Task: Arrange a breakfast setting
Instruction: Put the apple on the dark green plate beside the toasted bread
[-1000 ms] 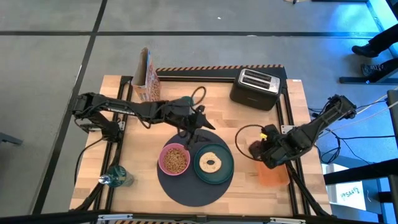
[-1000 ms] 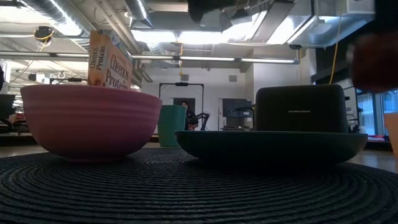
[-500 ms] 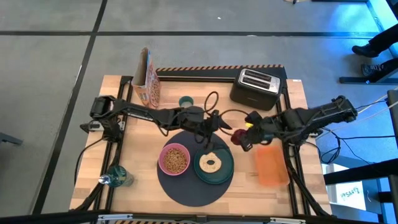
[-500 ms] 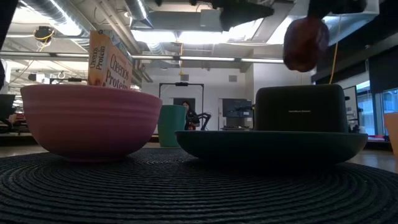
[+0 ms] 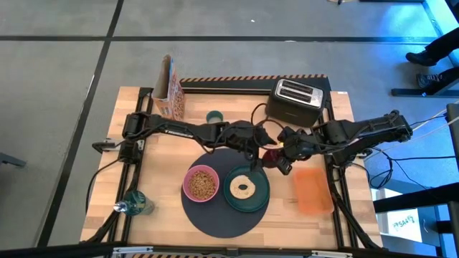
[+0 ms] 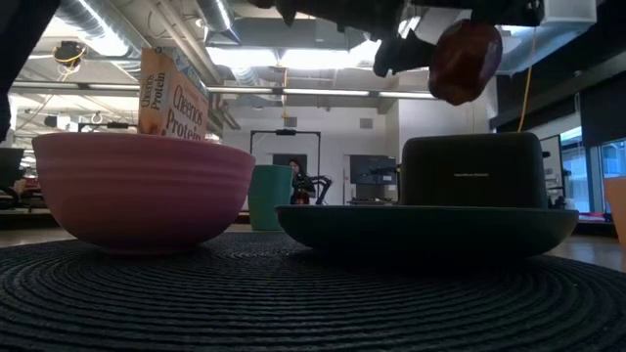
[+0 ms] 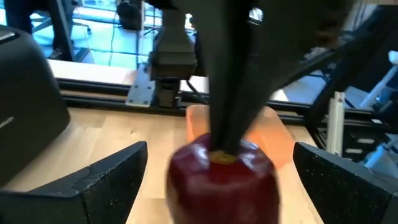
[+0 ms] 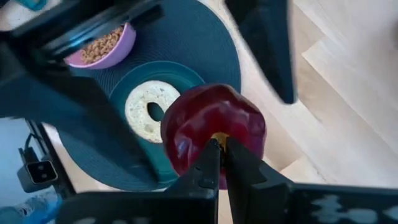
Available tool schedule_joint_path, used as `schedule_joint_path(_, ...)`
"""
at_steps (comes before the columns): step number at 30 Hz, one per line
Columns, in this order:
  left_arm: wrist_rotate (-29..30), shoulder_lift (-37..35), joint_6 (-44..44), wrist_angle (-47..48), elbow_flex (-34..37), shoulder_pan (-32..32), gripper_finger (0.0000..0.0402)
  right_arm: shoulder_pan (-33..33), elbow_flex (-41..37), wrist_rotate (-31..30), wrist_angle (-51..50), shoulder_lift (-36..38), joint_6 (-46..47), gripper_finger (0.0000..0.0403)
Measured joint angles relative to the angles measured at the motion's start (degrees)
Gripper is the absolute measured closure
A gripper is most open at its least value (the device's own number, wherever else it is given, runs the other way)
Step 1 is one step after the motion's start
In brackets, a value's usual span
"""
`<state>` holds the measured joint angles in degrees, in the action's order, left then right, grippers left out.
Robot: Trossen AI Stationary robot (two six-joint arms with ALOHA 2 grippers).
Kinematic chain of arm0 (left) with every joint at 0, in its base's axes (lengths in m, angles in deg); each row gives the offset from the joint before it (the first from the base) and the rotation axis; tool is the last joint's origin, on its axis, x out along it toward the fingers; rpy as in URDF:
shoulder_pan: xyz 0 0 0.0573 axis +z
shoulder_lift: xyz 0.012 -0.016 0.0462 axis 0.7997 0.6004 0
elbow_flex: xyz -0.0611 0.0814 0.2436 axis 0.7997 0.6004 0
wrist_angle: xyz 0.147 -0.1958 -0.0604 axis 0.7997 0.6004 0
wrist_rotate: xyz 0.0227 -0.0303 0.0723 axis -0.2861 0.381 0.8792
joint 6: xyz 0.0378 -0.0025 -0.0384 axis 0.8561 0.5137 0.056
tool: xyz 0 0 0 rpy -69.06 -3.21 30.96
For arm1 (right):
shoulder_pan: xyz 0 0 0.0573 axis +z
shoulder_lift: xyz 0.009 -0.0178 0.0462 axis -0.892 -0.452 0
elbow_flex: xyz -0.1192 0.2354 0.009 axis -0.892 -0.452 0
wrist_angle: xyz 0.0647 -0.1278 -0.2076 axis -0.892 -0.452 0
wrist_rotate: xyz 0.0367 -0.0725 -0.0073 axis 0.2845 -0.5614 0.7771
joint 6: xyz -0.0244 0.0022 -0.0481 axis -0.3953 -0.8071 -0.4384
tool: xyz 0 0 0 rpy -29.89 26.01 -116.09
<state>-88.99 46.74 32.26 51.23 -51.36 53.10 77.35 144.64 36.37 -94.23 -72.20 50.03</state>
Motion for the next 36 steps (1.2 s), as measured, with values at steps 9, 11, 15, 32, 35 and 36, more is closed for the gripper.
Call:
schedule_joint_path(9, -5.8, 0.0, -1.5, 2.6, -0.6, 0.7, 0.0005, -0.4, 0.0, -1.9, -0.2, 0.0, -2.6, 0.0403)
schedule_joint_path(11, -5.9, 0.0, -3.3, 4.0, -0.6, 0.7, 0.0005, -1.0, 0.0, -2.1, 0.0, 0.0, -2.9, 0.0403)
schedule_joint_path(15, -2.3, 0.0, -4.7, 6.7, -0.6, 0.8, 0.0005, -2.0, 0.0, -2.6, 2.2, 0.0, -4.6, 0.0403)
schedule_joint_path(32, -1.9, 0.0, -5.0, 4.1, -0.6, 0.9, 0.0116, -1.9, 0.0, -3.4, 4.1, 0.0, -11.8, 0.0402)
schedule_joint_path(35, -1.8, 0.0, -4.9, 4.1, -0.6, 0.9, 0.0124, -1.9, 0.0, -3.4, 4.1, 0.0, -13.0, 0.0392)
schedule_joint_path(36, -1.9, 0.0, -4.9, 4.0, -0.6, 0.9, 0.0124, -1.9, 0.0, -3.5, 4.1, 0.0, -13.3, 0.0385)
